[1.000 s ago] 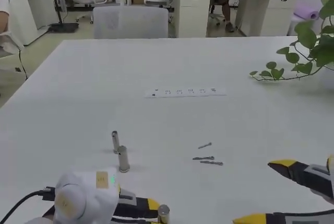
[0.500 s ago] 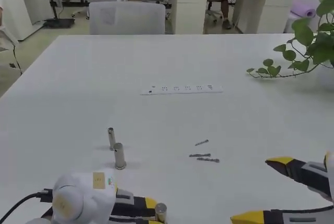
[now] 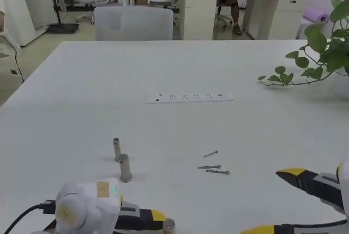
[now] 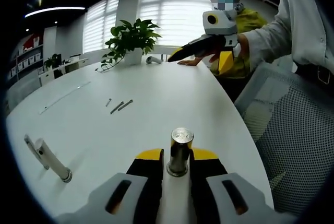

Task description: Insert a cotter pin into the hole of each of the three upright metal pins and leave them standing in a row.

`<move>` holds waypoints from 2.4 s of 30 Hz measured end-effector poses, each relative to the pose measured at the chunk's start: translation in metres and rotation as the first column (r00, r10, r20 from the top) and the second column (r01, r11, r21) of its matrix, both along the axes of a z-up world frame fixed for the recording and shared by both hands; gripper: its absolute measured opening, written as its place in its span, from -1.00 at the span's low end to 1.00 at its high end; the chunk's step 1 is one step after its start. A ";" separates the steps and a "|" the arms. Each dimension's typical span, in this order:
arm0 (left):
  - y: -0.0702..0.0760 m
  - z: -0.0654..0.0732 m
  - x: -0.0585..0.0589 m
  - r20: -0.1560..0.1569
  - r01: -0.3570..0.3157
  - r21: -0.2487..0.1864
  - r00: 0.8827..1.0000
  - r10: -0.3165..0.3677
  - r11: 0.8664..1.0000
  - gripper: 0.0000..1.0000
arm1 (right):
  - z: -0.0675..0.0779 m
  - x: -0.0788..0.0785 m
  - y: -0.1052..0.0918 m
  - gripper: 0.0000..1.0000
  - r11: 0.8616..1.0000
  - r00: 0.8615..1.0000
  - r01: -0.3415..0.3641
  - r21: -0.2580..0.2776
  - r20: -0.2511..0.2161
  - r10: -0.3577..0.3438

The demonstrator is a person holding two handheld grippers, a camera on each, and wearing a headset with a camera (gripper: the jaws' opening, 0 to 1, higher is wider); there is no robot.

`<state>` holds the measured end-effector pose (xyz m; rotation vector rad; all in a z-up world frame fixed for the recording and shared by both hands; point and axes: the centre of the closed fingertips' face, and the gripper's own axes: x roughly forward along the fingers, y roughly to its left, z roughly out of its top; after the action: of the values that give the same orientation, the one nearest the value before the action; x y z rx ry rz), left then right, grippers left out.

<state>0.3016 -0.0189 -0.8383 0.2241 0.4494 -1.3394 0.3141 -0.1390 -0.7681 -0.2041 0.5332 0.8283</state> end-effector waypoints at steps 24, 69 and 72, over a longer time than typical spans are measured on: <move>0.039 0.066 0.004 0.029 -0.176 -0.149 0.983 0.182 0.973 0.08 | -0.007 0.000 0.005 0.79 1.000 1.000 -0.022 -0.008 -0.011 0.022; 0.131 0.083 -0.023 -0.058 -0.485 -0.161 0.874 0.482 0.860 0.75 | -0.033 0.043 0.002 0.49 0.987 0.992 -0.117 -0.106 -0.062 0.111; 0.131 0.083 -0.024 -0.057 -0.481 -0.161 0.876 0.479 0.862 0.74 | -0.037 0.053 0.001 0.34 0.981 0.989 -0.140 -0.131 -0.069 0.132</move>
<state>0.2778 0.1119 -0.7555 -0.0437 0.3693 -0.8788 0.3671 -0.1380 -0.8051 -0.3443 0.6379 0.9344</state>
